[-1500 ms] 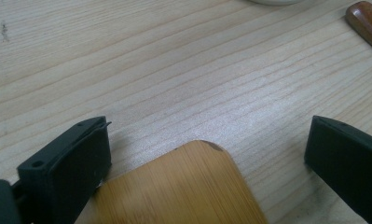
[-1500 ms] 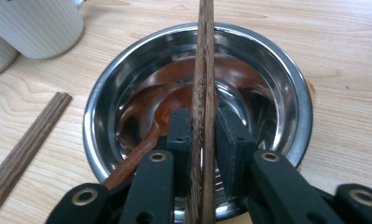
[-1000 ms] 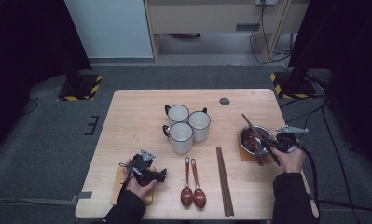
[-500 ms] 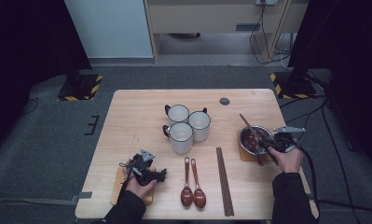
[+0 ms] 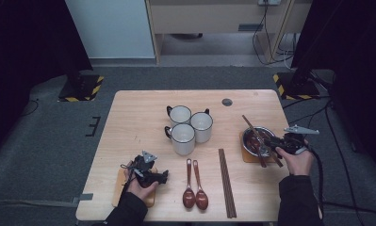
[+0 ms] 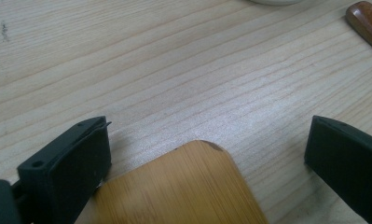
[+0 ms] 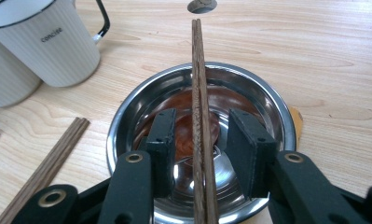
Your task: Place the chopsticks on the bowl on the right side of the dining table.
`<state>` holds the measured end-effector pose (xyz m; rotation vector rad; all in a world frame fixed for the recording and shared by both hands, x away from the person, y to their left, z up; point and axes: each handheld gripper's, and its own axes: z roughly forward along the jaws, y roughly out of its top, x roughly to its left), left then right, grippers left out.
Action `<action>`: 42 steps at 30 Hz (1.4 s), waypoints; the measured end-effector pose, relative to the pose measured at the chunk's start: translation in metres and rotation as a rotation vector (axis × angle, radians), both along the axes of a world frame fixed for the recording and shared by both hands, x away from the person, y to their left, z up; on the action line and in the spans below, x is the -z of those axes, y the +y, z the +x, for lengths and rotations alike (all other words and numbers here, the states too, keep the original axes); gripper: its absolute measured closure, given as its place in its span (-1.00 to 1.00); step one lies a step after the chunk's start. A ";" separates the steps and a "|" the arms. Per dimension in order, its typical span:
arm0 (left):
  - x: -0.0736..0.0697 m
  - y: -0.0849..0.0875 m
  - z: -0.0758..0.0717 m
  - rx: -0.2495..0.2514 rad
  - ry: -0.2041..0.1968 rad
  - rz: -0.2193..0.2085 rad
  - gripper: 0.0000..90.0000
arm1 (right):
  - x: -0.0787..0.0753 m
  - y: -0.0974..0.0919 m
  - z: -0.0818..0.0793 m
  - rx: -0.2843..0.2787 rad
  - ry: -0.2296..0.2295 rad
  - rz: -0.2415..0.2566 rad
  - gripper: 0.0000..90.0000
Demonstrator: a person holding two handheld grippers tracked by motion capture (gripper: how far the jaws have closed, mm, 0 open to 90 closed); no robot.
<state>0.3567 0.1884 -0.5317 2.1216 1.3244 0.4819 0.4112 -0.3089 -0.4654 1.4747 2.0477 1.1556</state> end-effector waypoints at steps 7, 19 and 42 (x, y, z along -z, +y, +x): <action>0.000 0.000 0.000 0.000 0.000 0.000 -1.00 | -0.003 -0.003 -0.011 0.005 -0.017 -0.004 0.44; 0.000 0.000 0.000 0.000 0.000 0.000 -1.00 | -0.001 -0.003 -0.031 -0.021 -0.013 -0.008 0.67; 0.000 0.000 0.000 0.000 0.000 0.000 -1.00 | 0.014 -0.007 -0.054 -0.025 0.031 -0.015 0.88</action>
